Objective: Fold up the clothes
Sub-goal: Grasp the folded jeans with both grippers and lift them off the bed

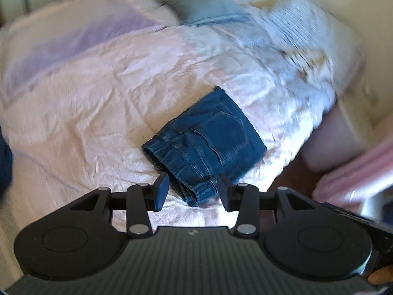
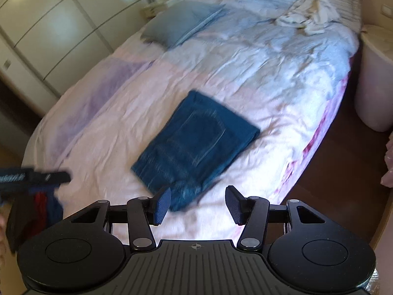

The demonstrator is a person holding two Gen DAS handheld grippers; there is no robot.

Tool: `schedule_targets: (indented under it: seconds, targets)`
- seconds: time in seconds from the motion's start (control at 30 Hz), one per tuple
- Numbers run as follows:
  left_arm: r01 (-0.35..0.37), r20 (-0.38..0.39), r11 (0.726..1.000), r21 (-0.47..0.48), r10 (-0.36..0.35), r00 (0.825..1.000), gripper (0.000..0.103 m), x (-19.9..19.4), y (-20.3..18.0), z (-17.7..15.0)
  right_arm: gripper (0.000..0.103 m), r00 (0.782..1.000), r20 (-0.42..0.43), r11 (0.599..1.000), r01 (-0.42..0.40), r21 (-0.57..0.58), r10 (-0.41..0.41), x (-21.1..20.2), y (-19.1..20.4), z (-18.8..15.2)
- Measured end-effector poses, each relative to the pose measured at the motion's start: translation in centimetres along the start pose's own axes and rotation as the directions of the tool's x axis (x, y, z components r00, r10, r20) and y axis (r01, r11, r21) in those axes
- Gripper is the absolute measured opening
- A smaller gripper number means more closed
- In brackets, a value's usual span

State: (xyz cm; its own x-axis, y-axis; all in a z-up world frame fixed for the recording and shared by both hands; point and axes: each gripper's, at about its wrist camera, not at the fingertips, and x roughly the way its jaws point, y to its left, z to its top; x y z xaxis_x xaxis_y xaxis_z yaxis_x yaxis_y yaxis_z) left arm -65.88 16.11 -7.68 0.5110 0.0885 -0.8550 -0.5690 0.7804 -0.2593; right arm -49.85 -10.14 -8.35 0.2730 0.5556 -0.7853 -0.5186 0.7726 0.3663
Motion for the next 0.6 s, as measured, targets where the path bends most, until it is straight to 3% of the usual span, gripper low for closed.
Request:
schedule_targets:
  seconds: [0.13,0.3,0.43,0.6]
  targets:
    - [0.014,-0.021,0.997,-0.076,-0.016,1.000,0.040,2.1,3.6,1.8,0.053,1.000,0.018,0.997,0.023,0.074,-0.025,1.4,-1.4,2.0]
    - [0.076,-0.054,0.975,-0.211,-0.089,0.995,0.041,4.8,7.2,2.3,0.053,0.997,-0.068,0.987,0.054,0.149,-0.045,4.8,-2.3,2.6]
    - [0.118,-0.067,0.935,-0.335,-0.149,0.987,0.042,7.1,9.6,1.7,0.053,0.988,-0.151,0.990,0.041,0.137,-0.021,7.6,-1.9,3.6]
    - [0.161,-0.037,0.856,-0.492,-0.205,0.978,0.042,10.2,11.7,0.4,0.053,0.977,-0.214,0.999,0.021,0.030,-0.015,11.4,-1.0,7.1]
